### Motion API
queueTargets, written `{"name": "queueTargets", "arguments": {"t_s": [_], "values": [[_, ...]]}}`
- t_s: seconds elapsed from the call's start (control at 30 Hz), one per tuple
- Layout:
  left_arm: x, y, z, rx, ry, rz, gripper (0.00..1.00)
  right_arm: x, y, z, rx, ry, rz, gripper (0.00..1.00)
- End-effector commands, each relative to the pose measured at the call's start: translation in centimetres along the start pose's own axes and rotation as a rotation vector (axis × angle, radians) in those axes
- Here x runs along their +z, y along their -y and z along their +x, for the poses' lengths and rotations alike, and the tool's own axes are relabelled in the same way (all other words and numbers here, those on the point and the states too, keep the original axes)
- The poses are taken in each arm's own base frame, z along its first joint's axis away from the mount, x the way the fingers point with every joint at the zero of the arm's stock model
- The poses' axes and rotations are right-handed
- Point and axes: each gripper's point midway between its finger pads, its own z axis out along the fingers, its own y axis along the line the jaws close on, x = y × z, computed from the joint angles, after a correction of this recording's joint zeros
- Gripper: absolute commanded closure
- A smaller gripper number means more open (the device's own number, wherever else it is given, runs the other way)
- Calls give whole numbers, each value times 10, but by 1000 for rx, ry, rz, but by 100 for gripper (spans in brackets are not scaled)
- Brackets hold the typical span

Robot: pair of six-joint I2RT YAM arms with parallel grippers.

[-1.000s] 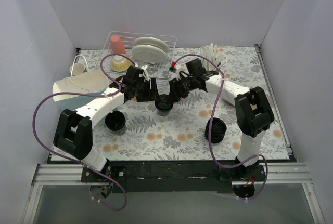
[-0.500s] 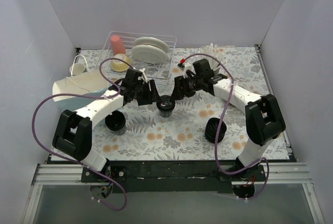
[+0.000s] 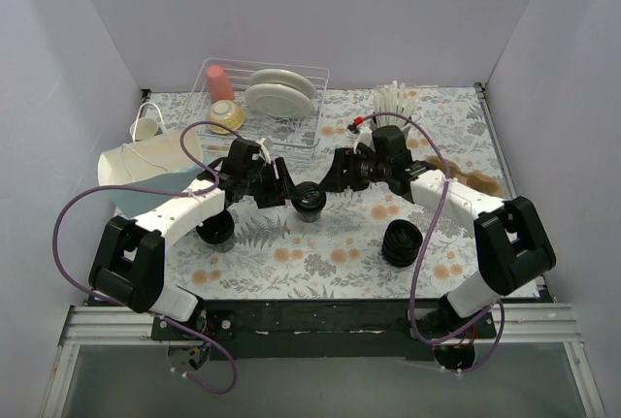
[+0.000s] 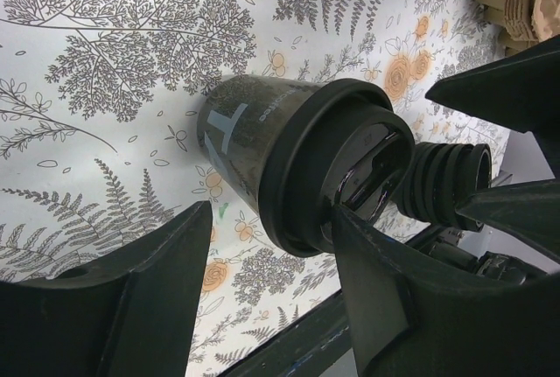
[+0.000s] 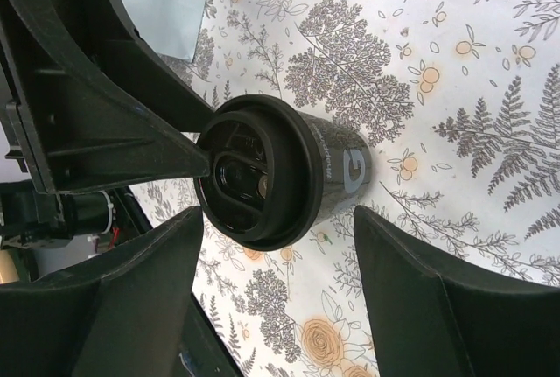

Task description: Pack the takeout coffee

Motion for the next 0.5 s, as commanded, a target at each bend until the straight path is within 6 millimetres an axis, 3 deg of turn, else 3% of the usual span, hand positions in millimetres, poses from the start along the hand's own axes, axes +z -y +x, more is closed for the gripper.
{"name": "queueTargets", "arguments": {"t_s": [0.0, 0.47], "values": [[-7, -1, 7, -1, -6, 2, 44, 10, -15, -7, -69, 11, -79, 22], [1, -9, 5, 10, -10, -31, 44, 44, 0, -1, -120, -134, -120, 27]]}}
